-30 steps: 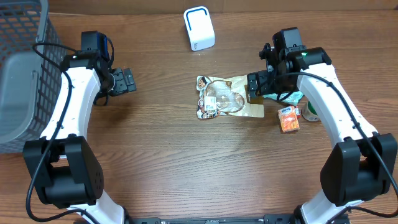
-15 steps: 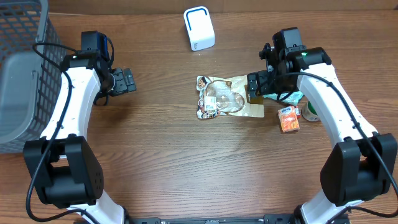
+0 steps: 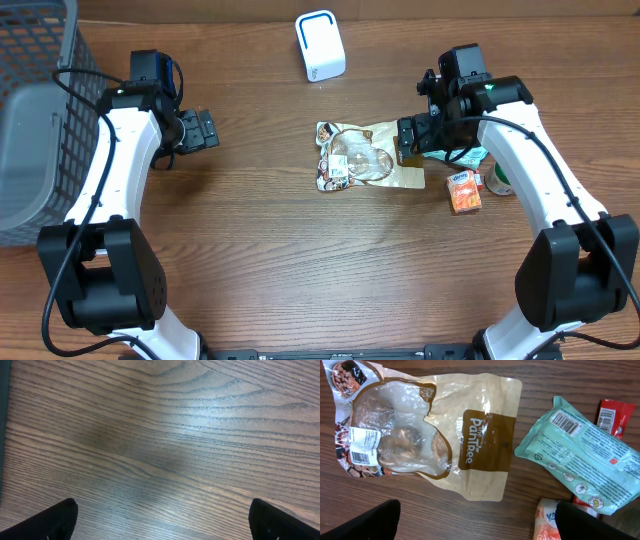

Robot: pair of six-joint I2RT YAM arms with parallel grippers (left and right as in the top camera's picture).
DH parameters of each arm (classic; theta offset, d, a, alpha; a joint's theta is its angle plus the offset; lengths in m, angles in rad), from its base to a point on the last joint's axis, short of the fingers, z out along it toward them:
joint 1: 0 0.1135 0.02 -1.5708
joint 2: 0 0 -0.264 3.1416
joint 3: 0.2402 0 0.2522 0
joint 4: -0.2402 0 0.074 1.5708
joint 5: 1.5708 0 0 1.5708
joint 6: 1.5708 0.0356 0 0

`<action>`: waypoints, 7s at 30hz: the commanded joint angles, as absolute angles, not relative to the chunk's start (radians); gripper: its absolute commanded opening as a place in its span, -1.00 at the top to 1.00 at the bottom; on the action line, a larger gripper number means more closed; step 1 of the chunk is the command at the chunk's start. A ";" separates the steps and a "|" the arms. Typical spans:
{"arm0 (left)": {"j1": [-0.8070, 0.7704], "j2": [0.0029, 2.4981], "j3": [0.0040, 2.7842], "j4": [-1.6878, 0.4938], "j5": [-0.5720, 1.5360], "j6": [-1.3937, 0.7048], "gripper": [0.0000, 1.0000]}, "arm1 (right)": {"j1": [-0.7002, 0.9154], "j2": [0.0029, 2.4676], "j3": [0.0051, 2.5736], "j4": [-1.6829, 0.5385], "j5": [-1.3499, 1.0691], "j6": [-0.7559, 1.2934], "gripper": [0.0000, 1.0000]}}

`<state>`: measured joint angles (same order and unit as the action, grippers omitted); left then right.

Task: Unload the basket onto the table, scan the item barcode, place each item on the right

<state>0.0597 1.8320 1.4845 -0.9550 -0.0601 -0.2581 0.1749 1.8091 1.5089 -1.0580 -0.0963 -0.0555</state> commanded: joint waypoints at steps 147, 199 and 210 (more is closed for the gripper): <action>-0.123 0.528 0.767 0.588 -0.329 -0.441 -0.25 | 0.176 1.801 1.504 -1.053 -0.091 -0.052 -1.00; -0.124 0.529 0.005 0.787 -0.513 -0.403 -0.99 | 0.176 1.801 1.504 -1.053 -0.091 -0.052 -1.00; -0.125 0.529 0.005 0.662 -0.346 -0.403 -0.99 | 0.176 1.801 1.504 -1.053 -0.091 -0.052 -1.00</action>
